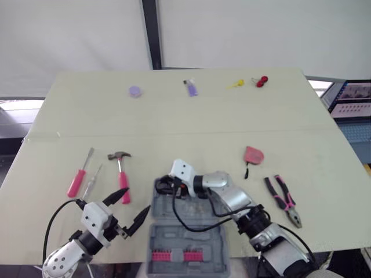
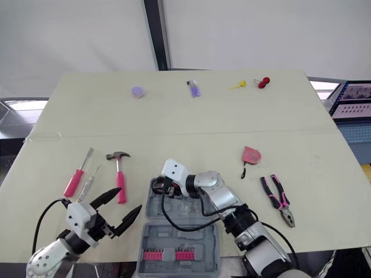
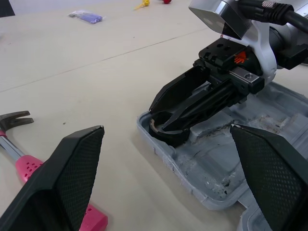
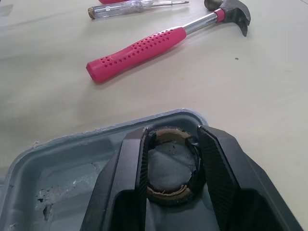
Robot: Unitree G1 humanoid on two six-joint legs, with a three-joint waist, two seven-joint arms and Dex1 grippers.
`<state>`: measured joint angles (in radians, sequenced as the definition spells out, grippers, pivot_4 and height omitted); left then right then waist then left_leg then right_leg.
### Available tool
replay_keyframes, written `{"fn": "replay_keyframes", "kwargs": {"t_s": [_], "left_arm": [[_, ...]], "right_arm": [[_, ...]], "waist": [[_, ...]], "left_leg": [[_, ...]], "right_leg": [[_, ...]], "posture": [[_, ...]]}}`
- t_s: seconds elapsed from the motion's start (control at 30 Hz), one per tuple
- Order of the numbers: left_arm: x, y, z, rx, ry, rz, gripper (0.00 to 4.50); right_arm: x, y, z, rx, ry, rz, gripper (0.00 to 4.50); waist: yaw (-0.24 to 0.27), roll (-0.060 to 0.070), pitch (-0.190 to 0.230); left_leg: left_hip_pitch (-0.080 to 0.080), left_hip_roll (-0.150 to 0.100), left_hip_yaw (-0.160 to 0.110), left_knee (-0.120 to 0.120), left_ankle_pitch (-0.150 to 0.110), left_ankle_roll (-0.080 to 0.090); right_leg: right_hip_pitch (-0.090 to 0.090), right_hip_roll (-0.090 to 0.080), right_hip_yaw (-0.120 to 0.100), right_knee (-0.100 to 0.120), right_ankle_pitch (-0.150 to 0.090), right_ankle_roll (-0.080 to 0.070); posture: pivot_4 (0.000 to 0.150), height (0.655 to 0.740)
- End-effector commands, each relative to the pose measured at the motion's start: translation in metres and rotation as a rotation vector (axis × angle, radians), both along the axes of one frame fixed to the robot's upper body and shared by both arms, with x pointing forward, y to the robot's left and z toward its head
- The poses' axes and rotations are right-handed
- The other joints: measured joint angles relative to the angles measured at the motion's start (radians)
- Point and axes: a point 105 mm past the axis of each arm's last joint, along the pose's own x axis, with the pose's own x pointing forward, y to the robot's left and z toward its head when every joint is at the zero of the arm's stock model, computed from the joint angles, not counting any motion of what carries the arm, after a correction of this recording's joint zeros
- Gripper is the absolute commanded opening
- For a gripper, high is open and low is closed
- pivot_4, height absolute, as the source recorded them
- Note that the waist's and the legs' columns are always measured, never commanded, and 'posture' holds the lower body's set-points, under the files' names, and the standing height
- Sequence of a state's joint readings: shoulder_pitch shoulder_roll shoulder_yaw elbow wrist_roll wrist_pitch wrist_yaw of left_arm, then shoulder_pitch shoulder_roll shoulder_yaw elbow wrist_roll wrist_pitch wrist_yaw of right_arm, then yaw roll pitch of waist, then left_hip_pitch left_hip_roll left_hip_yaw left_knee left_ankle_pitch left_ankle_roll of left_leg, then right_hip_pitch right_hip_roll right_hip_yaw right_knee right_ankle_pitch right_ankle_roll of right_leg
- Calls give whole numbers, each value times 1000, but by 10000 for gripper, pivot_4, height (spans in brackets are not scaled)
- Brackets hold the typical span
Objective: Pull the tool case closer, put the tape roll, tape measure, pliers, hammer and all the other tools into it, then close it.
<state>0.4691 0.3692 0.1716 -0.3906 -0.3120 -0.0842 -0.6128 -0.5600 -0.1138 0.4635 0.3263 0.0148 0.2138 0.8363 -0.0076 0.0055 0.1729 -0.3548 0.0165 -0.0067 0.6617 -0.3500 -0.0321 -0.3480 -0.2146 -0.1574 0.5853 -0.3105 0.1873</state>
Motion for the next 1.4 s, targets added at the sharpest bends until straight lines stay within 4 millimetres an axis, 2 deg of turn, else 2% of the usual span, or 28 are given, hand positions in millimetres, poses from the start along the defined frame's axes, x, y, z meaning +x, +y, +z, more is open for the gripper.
{"fn": "replay_keyframes", "kwargs": {"t_s": [0.03,0.77,0.9,1.0,1.07,1.2,1.3,1.4], "left_arm": [[0,-2,4,3,-19,-9,45000],[1,-2,2,1,-19,-5,45000],[2,-2,2,0,-20,-5,45000],[3,-2,2,0,-21,-6,45000],[3,-3,3,1,-22,-11,45000],[11,-3,13,-22,-22,-21,45000],[22,0,25,-8,-37,-27,45000],[32,8,35,7,-51,1,45000]], "right_arm": [[-3,8,6,13,-39,34,17406],[-6,-11,-42,-240,-52,57,17406],[-8,-10,-43,-231,-46,66,17406],[-7,-6,-35,-190,-71,59,17406],[-8,-3,-22,-119,-64,67,17406],[0,-3,27,63,-89,58,17406],[8,-18,66,161,-125,39,17406],[11,-34,83,198,-120,17,17406]], "waist": [[0,0,0],[-1,1,-1],[-1,2,-2],[0,2,-2],[0,2,-2],[4,2,-2],[4,3,-1],[3,3,-1]], "left_leg": [[0,0,0,0,0,0],[2,0,0,0,0,0],[2,0,0,0,0,0],[2,0,0,0,0,0],[2,0,0,0,0,0],[2,0,0,0,0,0],[1,0,0,1,0,0],[1,0,0,0,0,0]], "right_leg": [[0,0,0,0,0,0],[2,0,0,0,0,0],[2,0,1,0,0,0],[2,0,0,0,0,0],[2,0,0,0,0,0],[2,0,0,0,0,0],[1,0,0,0,0,0],[1,0,0,1,0,0]], "posture": [[1500,7400],[1500,7400],[1500,7400],[1500,7400],[1500,7400],[1500,7400],[1500,7400],[1500,7400]]}}
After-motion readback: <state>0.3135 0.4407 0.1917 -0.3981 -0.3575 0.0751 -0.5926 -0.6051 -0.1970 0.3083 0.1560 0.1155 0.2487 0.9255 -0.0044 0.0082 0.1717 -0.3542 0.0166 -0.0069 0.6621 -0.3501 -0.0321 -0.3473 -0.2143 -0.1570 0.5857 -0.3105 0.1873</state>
